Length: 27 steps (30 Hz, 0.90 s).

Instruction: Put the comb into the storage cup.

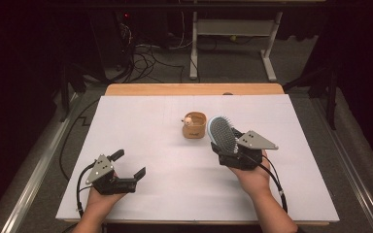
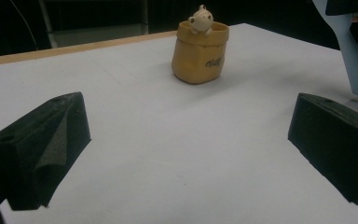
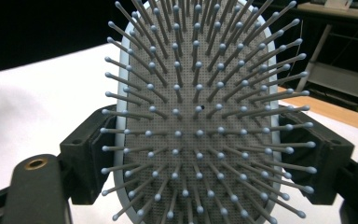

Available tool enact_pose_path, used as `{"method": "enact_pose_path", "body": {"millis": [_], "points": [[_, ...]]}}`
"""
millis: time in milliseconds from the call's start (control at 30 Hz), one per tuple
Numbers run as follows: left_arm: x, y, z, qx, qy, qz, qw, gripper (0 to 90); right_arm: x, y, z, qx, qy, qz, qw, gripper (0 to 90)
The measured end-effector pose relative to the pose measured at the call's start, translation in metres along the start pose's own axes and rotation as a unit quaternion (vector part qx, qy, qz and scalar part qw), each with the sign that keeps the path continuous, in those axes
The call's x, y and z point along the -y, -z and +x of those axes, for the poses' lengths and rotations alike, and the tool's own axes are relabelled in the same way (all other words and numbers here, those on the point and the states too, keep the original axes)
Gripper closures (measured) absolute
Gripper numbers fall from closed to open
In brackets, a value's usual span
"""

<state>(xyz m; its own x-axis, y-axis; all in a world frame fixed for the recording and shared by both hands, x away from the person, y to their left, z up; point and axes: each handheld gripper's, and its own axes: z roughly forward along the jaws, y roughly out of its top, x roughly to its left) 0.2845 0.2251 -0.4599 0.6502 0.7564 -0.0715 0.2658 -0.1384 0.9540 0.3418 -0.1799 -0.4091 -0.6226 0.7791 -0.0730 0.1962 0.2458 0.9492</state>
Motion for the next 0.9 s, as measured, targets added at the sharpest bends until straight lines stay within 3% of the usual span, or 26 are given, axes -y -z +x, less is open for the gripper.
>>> {"method": "enact_pose_path", "body": {"millis": [467,900], "points": [[-0.005,-0.003,-0.009,0.010,0.000,-0.002,0.9999,0.4,0.001,-0.002,0.006,-0.002,0.018,-0.022,0.9996,20.6],[-0.027,-0.011,-0.006,0.013,0.002,-0.006,0.9999,0.3,-0.001,-0.001,0.007,0.007,0.031,-0.036,0.9988,20.6]]}}
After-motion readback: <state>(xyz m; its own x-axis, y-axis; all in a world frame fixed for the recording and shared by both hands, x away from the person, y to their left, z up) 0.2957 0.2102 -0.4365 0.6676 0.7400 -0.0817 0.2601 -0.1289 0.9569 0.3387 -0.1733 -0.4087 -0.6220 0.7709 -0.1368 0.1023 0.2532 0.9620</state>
